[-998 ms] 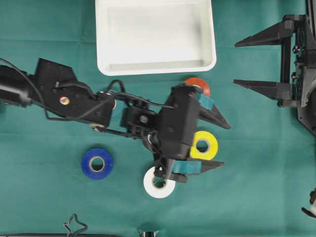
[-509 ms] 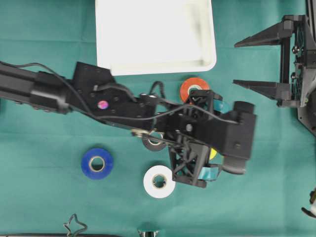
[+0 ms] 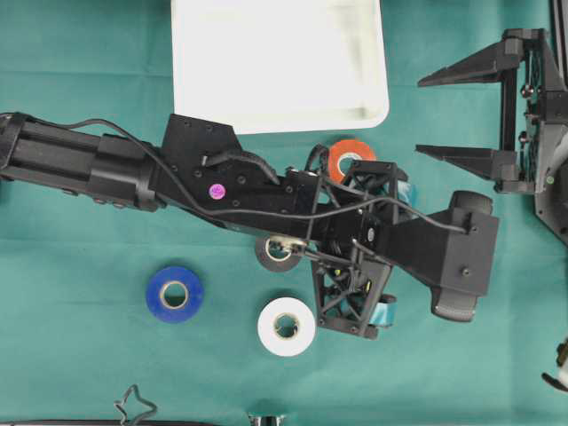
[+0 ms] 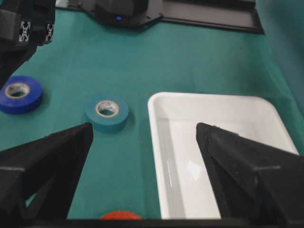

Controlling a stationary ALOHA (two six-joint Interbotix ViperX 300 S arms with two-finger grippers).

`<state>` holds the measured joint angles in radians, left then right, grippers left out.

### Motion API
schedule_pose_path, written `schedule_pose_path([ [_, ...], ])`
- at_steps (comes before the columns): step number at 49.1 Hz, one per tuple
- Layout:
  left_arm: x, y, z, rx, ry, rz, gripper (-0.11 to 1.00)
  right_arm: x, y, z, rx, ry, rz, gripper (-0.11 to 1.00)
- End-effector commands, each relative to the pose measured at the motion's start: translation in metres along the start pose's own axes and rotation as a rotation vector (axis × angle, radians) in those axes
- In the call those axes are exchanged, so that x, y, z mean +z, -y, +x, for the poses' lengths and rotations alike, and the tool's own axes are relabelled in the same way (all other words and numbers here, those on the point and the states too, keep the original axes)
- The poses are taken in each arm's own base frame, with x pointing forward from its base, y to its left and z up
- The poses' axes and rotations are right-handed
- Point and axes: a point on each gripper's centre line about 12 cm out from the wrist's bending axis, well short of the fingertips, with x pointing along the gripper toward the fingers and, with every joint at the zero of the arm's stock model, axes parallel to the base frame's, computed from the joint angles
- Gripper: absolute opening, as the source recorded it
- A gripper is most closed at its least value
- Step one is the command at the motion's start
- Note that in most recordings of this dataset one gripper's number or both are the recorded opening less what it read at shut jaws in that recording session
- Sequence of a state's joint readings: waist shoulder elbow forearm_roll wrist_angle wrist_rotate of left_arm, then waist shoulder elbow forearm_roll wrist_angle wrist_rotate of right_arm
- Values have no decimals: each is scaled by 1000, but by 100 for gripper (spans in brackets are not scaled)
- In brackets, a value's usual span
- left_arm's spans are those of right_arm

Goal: Pick up the tape from a random location and place it into the white case.
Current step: 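Move the left gripper over the yellow tape roll, then lower the left gripper into the yellow roll's hole and close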

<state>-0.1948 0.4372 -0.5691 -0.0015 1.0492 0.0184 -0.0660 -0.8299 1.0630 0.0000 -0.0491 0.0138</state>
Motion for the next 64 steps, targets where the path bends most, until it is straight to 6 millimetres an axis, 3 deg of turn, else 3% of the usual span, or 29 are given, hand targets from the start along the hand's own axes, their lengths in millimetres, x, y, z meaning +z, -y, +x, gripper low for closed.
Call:
schedule_pose_path([
  [1, 11, 2, -19, 1, 49, 5, 99, 7, 0, 1, 0, 21, 3, 91],
  [29, 8, 5, -13, -2, 49, 7, 99, 7, 0, 1, 0, 21, 2, 91],
  [43, -5, 7, 17, -5, 54, 8, 99, 7, 0, 1, 0, 20, 2, 91],
  [64, -46, 8, 70, -5, 65, 8, 99, 6, 0, 1, 0, 15, 3, 91],
])
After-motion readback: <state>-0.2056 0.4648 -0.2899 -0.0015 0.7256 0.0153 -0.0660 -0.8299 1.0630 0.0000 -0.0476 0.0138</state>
